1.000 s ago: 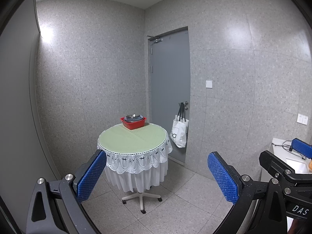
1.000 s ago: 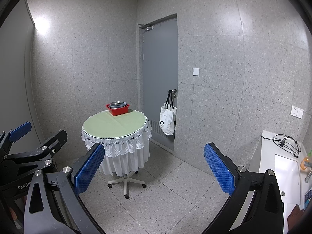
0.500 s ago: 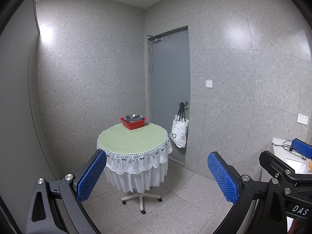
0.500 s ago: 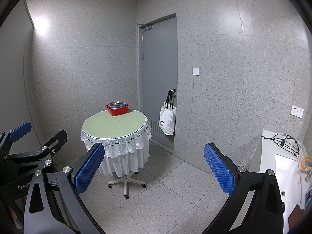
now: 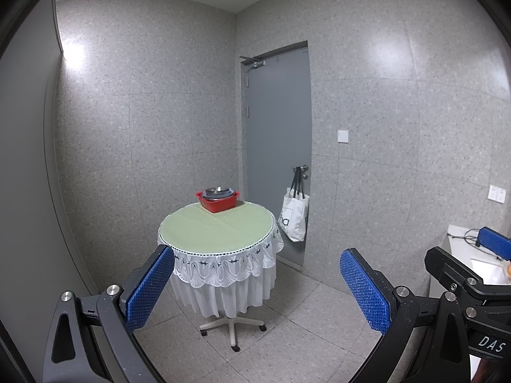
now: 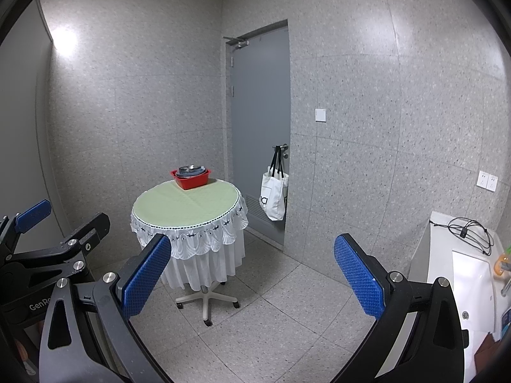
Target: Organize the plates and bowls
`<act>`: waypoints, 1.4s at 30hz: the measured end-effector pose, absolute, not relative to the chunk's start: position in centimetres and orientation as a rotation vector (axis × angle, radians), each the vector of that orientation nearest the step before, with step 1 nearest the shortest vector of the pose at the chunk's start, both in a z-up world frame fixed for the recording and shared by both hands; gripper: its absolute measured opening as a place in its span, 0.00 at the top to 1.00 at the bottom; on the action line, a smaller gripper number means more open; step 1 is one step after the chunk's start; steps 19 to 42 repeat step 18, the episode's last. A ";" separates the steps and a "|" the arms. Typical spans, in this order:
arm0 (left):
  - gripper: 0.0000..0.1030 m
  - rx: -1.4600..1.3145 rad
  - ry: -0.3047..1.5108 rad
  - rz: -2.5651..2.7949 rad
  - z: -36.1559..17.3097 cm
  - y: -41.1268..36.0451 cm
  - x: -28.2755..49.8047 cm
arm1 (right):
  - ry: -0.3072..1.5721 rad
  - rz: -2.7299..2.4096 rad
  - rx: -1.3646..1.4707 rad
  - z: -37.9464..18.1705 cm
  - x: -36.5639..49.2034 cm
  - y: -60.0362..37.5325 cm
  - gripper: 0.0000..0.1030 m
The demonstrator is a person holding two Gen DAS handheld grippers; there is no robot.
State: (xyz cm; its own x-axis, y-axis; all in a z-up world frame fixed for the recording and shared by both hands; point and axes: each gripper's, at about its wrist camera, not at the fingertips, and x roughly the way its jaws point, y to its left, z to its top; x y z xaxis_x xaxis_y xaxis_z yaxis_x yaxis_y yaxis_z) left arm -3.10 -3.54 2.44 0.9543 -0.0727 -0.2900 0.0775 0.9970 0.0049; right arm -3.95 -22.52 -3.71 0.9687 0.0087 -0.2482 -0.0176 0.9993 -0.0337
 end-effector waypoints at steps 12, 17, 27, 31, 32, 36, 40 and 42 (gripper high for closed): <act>0.01 0.027 0.302 -0.066 2.3 -2.8 0.5 | 0.256 0.012 -0.028 -3.8 -1.0 -21.9 0.00; 0.00 0.032 0.308 -0.058 2.2 -2.8 3.1 | 0.265 0.016 -0.014 -4.2 0.8 -21.8 0.00; 0.00 0.030 0.312 -0.056 2.1 -3.1 3.8 | 0.270 0.016 -0.012 -4.3 1.4 -21.9 0.00; 0.00 0.030 0.312 -0.056 2.1 -3.1 3.8 | 0.270 0.016 -0.012 -4.3 1.4 -21.9 0.00; 0.00 0.030 0.312 -0.056 2.1 -3.1 3.8 | 0.270 0.016 -0.012 -4.3 1.4 -21.9 0.00; 0.00 0.030 0.312 -0.056 2.1 -3.1 3.8 | 0.270 0.016 -0.012 -4.3 1.4 -21.9 0.00; 0.00 0.030 0.312 -0.056 2.1 -3.1 3.8 | 0.270 0.016 -0.012 -4.3 1.4 -21.9 0.00; 0.00 0.030 0.312 -0.056 2.1 -3.1 3.8 | 0.270 0.016 -0.012 -4.3 1.4 -21.9 0.00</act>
